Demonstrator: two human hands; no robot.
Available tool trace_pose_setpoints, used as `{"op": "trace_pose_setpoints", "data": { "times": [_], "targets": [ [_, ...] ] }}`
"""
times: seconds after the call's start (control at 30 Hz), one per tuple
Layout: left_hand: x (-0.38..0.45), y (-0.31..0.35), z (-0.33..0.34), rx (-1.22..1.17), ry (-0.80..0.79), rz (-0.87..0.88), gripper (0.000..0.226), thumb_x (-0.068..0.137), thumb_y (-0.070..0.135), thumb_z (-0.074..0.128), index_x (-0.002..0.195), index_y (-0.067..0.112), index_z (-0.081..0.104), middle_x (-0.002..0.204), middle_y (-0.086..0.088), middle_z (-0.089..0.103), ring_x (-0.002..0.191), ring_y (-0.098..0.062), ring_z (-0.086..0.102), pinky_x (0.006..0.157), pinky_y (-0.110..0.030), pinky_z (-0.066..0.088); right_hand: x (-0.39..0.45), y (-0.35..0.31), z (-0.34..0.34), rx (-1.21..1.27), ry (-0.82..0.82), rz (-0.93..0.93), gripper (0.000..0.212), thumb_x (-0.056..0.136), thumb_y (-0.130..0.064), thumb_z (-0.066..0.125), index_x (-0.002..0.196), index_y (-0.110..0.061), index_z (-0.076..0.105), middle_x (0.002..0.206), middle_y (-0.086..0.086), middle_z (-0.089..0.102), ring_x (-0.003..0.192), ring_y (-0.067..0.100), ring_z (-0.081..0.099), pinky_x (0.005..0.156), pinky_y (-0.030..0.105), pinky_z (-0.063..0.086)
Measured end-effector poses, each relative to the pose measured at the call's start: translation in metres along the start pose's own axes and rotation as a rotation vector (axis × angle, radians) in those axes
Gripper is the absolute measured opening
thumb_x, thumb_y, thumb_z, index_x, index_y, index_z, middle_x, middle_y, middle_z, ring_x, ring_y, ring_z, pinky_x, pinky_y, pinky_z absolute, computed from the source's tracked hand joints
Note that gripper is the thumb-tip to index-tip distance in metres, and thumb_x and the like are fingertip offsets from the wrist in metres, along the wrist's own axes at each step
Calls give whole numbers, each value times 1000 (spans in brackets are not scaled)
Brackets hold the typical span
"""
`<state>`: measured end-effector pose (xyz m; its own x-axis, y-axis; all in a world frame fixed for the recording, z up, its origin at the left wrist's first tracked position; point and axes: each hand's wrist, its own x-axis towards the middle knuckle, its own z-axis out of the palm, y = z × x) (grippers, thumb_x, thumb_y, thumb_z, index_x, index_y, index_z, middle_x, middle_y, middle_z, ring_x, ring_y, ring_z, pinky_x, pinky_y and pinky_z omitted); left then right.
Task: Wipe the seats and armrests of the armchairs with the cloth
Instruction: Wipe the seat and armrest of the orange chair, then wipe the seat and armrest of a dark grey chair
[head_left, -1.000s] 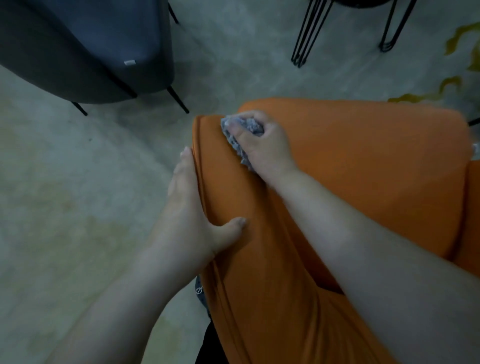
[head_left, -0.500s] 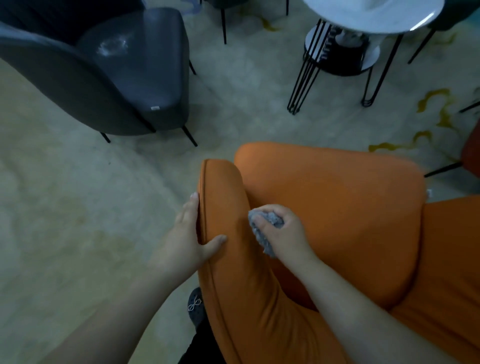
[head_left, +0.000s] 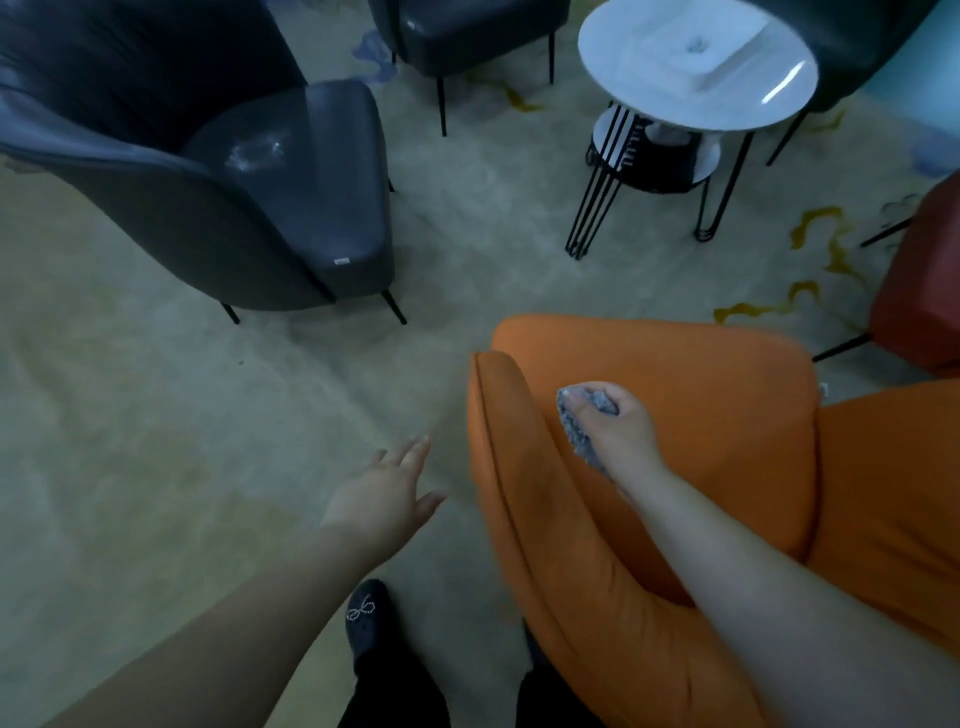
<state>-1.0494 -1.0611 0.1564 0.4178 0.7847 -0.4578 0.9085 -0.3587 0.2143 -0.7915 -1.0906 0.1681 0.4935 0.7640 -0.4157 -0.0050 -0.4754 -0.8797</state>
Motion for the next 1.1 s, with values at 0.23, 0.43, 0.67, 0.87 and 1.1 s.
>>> {"op": "trace_pose_setpoints", "data": {
  "times": [0.23,0.43,0.67,0.87,1.1],
  "targets": [
    [-4,-96,-44,141,84,50,74,95,57,40,154,22,12,160,2,20,145,-21,20,114,-38,25,-12,-41,100,69,68,-73,19,84,-14,71,100,-4,68,88,7,67,74,14,60,67,23,49],
    [3,-165,-82,144,115,59,74,95,54,43,154,20,15,159,1,22,146,-21,16,117,-40,19,-19,-63,170,130,89,-57,22,82,-16,74,102,-11,67,92,7,67,76,16,63,69,28,51],
    [23,-200,-102,161,44,26,75,96,55,40,155,20,9,162,1,13,149,-21,8,119,-42,10,7,-83,195,52,105,-19,20,82,-25,75,99,-20,68,93,2,70,76,13,67,62,23,52],
    [82,-200,-142,161,62,53,76,95,54,43,155,21,11,162,2,12,149,-20,7,119,-41,10,65,-115,200,35,118,-26,12,82,-24,74,90,-20,67,89,3,70,75,13,65,62,20,50],
    [171,-193,-191,165,79,21,76,94,55,45,154,21,14,161,3,16,148,-18,12,119,-38,11,158,-174,202,6,75,-96,9,85,-19,71,90,-17,64,84,1,65,71,10,61,61,16,50]
  ]
}}
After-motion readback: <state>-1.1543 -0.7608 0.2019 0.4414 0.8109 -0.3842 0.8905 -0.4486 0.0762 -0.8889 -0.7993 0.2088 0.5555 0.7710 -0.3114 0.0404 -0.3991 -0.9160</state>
